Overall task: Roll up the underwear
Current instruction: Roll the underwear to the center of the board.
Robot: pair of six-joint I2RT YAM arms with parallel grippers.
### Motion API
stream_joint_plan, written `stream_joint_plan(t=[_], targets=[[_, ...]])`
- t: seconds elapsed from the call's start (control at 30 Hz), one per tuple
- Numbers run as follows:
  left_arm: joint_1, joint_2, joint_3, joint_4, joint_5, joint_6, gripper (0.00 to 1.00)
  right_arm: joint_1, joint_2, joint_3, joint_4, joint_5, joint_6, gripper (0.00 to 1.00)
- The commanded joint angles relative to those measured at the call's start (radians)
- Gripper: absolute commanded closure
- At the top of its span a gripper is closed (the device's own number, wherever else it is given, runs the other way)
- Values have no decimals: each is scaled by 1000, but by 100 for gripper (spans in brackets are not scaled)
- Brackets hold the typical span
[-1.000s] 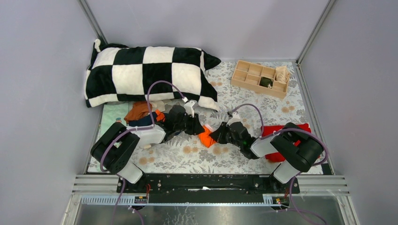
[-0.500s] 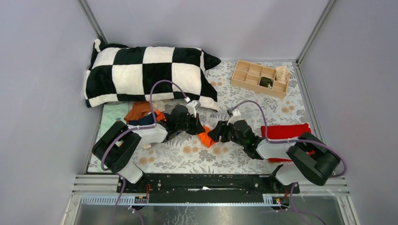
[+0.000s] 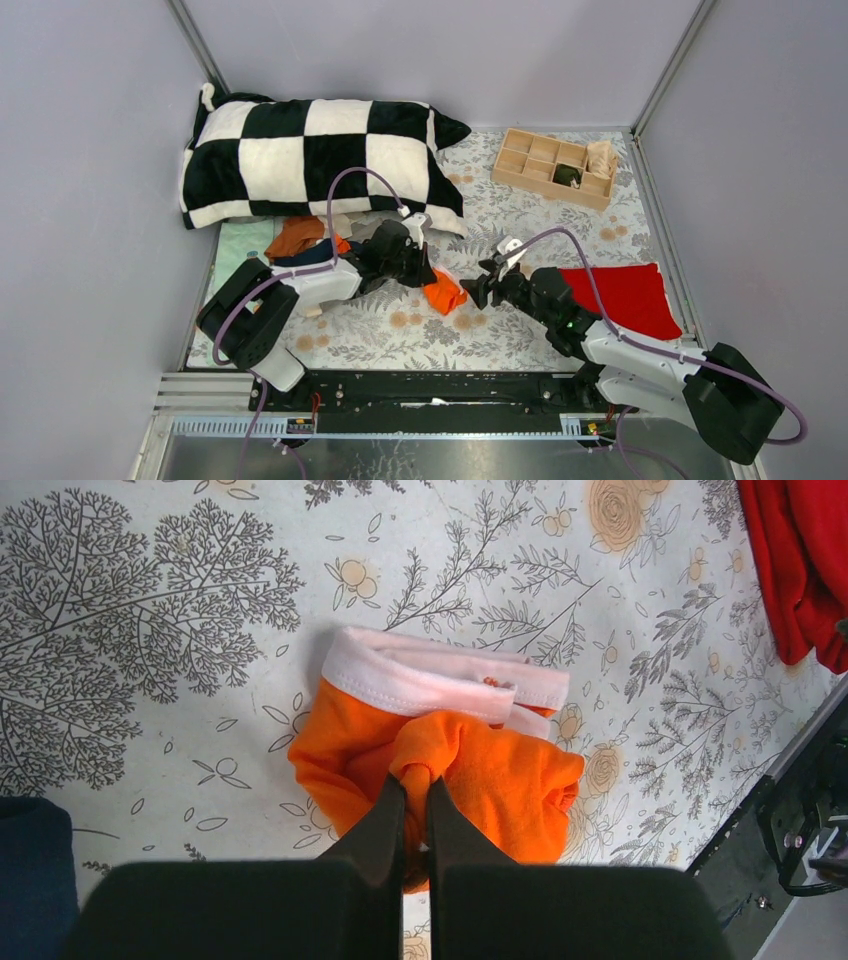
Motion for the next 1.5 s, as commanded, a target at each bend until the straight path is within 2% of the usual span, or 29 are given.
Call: stream_joint_plan(t=[0.0,0.1,0.2,0.47,0.67,0.87,1.17,1.37,1.47], targets=[[-11,-12,7,-176,-54,6,100,31,8,63,-42,-30,-308,32],[-11,-21,1,-227,-56,-2,100,141,34,111,-161,10,-599,30],[-11,-31,-17,-227,-50,-19,100,248,41,83,-188,0,-841,29],[-11,5,-12,-207,-34,-26,100,313,90,55,-214,-34,-1101,27],[-12,20,9,-210,-25,-22,100,329,173,135,-392,-70,-1315,26],[-12,25,12,-210,-18,-20,100,365,262,192,-426,-24,-1425,24],[-11,33,14,-207,-10,-19,100,379,377,218,-407,31,-1497,24],[-11,32,13,-210,-1,-16,100,376,477,210,-338,101,-1499,24],[-12,31,10,-209,5,-16,100,368,514,194,-264,110,-1477,30]])
